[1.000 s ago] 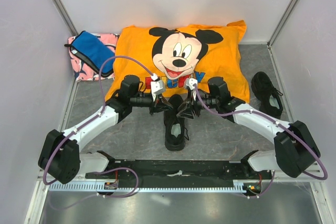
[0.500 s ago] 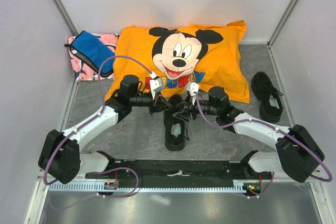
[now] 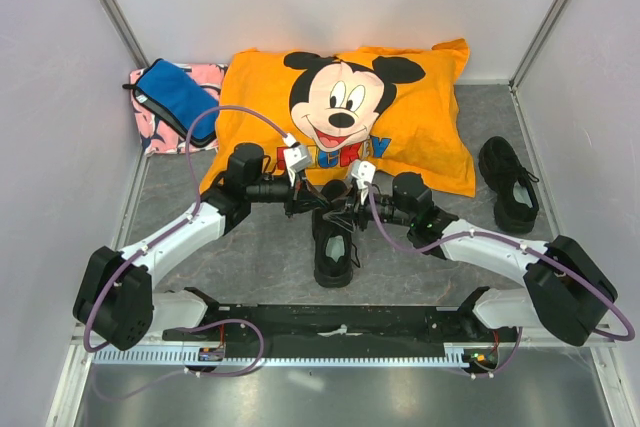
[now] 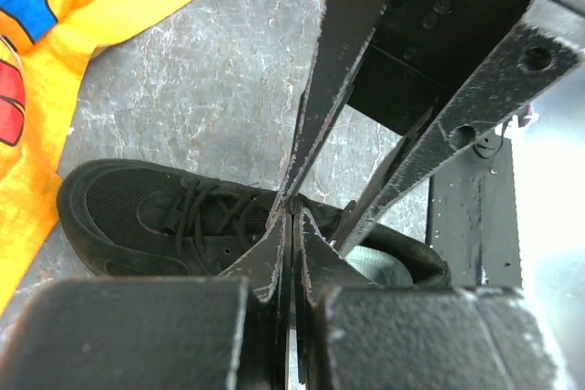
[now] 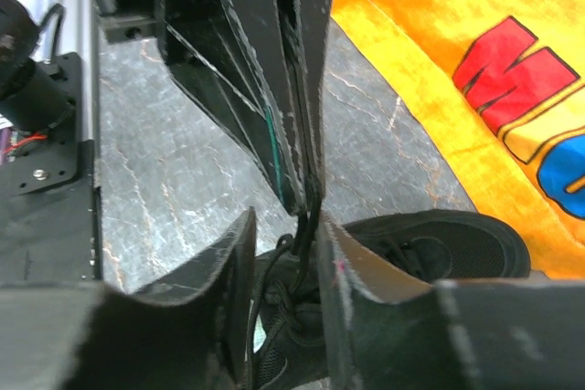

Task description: Tie the shoes

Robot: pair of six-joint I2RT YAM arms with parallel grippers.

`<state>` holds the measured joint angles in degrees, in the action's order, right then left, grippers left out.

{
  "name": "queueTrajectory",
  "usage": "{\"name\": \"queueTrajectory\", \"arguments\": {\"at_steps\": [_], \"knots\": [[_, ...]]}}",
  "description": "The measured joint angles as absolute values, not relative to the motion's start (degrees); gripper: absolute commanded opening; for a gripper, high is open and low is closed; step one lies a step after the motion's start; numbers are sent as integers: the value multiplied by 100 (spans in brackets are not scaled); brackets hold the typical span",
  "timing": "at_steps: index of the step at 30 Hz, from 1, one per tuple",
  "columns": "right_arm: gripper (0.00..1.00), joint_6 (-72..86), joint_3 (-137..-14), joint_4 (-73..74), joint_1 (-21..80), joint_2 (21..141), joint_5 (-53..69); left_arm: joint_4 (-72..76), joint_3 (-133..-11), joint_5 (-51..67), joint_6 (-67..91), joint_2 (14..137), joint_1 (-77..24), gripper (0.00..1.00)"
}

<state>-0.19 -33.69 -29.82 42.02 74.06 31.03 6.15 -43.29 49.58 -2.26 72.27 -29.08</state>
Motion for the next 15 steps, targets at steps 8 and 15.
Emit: {"name": "queueTrajectory", "arguments": {"at_steps": [8,15], "knots": [[0,-189,-3286,-3006,4281,7424,2775,661,-4268,4956,64,7227,-2895,4],[0,-281,-3247,-3039,4292,7432,2716,423,-4265,4967,-8,7107,-2781,57]]}}
